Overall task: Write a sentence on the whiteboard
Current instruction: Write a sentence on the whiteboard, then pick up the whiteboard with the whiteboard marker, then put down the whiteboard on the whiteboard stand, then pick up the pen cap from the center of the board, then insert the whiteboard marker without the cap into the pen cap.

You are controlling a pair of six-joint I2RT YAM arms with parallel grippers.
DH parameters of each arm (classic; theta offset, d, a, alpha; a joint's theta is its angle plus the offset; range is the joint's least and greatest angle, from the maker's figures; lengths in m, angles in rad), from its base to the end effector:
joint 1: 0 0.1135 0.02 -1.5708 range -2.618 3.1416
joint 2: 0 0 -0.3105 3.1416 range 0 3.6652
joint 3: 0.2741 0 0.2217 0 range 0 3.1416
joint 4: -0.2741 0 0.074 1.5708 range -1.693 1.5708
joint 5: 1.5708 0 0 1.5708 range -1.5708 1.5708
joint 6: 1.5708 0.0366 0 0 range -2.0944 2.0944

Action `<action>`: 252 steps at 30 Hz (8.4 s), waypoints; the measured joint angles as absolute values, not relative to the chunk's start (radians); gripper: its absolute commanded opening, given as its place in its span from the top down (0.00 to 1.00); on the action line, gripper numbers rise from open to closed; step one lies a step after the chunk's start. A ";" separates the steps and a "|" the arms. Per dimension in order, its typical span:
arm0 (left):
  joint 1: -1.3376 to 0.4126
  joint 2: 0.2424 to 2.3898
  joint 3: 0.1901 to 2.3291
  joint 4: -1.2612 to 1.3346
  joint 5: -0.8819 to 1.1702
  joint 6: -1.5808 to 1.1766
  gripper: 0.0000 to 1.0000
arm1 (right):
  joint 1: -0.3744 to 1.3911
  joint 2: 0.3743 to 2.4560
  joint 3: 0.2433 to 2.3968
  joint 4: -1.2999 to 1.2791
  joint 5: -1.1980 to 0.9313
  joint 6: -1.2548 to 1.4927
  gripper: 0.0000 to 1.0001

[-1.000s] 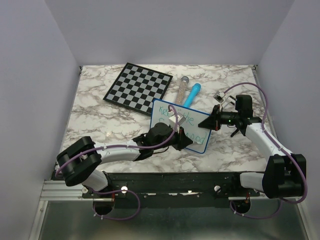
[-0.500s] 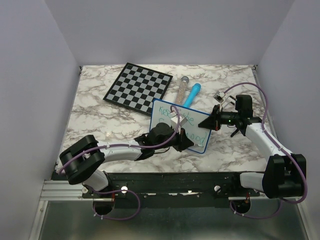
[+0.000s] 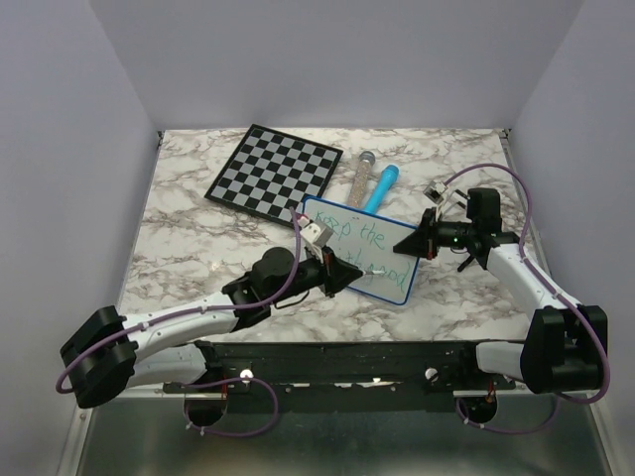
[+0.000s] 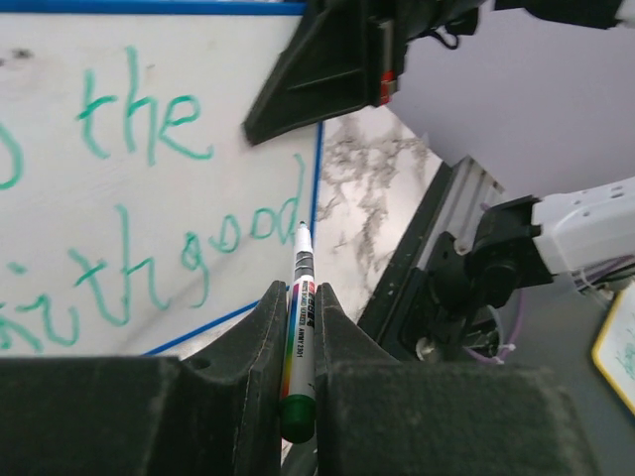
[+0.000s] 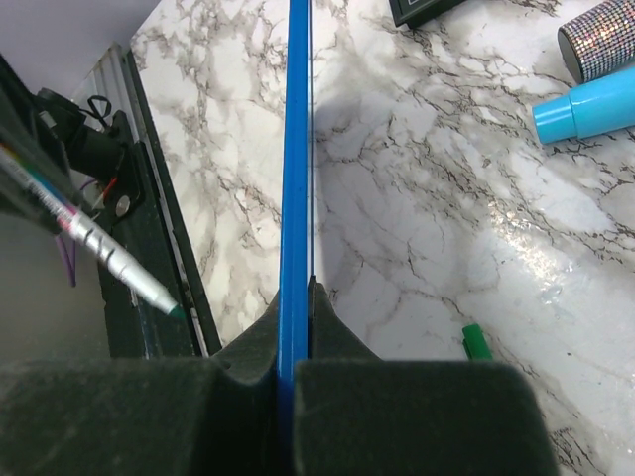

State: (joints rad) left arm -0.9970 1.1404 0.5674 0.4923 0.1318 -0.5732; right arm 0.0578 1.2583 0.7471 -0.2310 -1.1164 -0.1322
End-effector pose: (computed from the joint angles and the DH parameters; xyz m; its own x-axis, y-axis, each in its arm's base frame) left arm 0.1112 -0.1809 0.3215 -0.5268 -0.1753 -0.8317 0.7355 0.3964 -0.5495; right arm 0.2042 0.0448 0.2960 -0.5784 -0.0914 -0.8106 -0.7694 0.3913 0.5049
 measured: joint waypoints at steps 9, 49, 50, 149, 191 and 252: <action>-0.939 0.913 0.484 0.364 0.032 -0.519 1.00 | 0.032 1.253 0.751 -0.267 -1.127 -0.167 0.99; -0.813 0.572 0.521 0.102 0.015 -0.416 1.00 | -0.759 1.500 1.384 -1.304 -1.186 -1.090 0.99; -0.813 0.572 0.520 0.102 0.015 -0.416 1.00 | -0.762 1.507 1.381 -1.297 -1.179 -1.078 0.99; -0.806 0.607 0.473 0.141 0.062 -0.454 1.00 | -0.813 1.169 1.093 -0.744 -0.741 -0.888 0.23; -0.771 0.657 0.248 0.334 0.053 -0.607 1.00 | 0.238 1.720 1.040 -0.674 -0.521 -1.009 0.58; -0.745 1.716 0.286 1.301 0.363 -0.885 1.00 | 0.386 1.562 0.889 -0.675 -0.734 -1.186 0.99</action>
